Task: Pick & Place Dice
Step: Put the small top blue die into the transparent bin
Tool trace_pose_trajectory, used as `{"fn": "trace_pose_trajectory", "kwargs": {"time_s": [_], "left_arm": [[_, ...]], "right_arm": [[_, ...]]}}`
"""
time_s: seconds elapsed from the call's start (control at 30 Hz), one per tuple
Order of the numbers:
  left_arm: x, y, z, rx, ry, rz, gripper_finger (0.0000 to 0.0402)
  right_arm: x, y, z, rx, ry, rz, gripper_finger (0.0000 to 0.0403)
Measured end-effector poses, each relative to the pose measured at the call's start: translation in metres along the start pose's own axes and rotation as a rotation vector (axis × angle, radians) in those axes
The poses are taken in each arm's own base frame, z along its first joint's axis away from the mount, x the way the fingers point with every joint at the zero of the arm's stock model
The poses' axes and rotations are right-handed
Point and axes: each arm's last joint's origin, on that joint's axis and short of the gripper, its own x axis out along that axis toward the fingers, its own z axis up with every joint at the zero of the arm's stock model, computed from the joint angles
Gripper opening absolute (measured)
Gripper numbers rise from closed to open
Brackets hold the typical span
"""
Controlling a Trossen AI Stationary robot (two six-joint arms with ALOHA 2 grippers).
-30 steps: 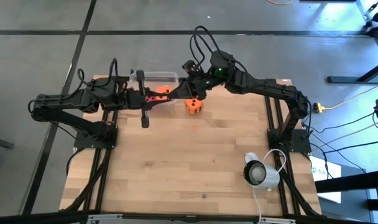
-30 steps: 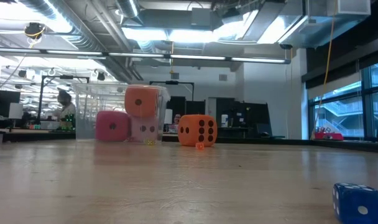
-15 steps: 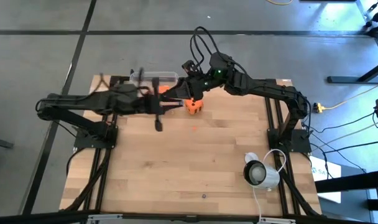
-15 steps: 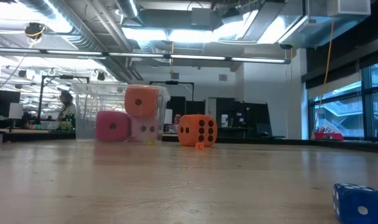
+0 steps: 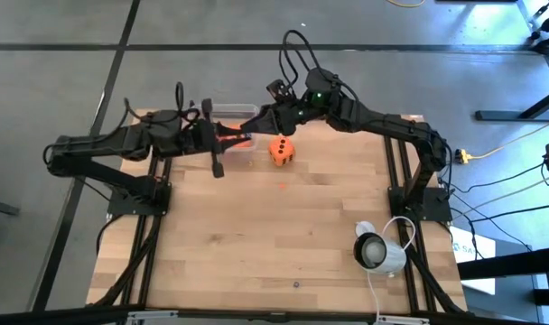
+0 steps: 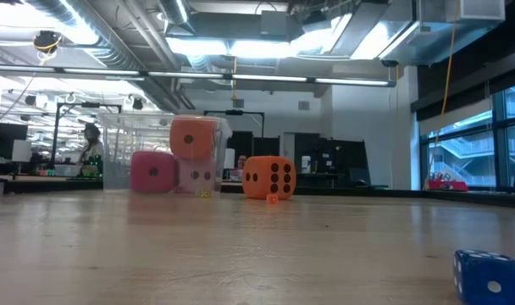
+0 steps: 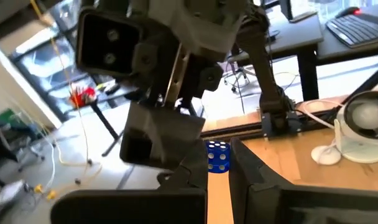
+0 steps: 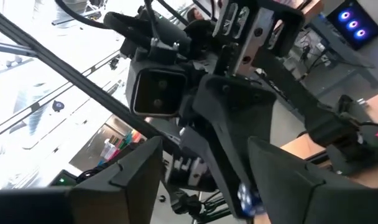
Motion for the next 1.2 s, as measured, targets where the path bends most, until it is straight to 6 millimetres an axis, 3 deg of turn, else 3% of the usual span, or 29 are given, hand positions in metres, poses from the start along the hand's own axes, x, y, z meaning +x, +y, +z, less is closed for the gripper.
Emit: {"fn": "trace_pose_trajectory", "kwargs": {"time_s": [0.2,0.37,0.53,0.87,1.2], "left_arm": [[-0.002,0.014,-0.011,-0.095,0.097,0.056,0.0006],[-0.005,0.028,-0.021,-0.148,0.156,0.073,0.0006],[-0.005,0.046,-0.038,-0.222,0.270,0.117,0.0006],[0.003,0.087,-0.101,-0.463,0.712,0.212,0.0006],[0.013,0.120,-0.154,-0.603,0.998,0.156,0.0006]], "right_arm": [[-0.022,-0.007,0.018,-0.026,-0.021,-0.027,0.0227],[-0.055,0.004,0.033,-0.096,-0.066,-0.112,0.0221],[-0.080,0.012,0.032,-0.108,-0.057,-0.258,0.0213],[-0.112,0.038,-0.014,-0.129,0.137,-0.677,0.0205],[-0.109,0.052,-0.061,-0.152,0.390,-0.865,0.0205]]}}
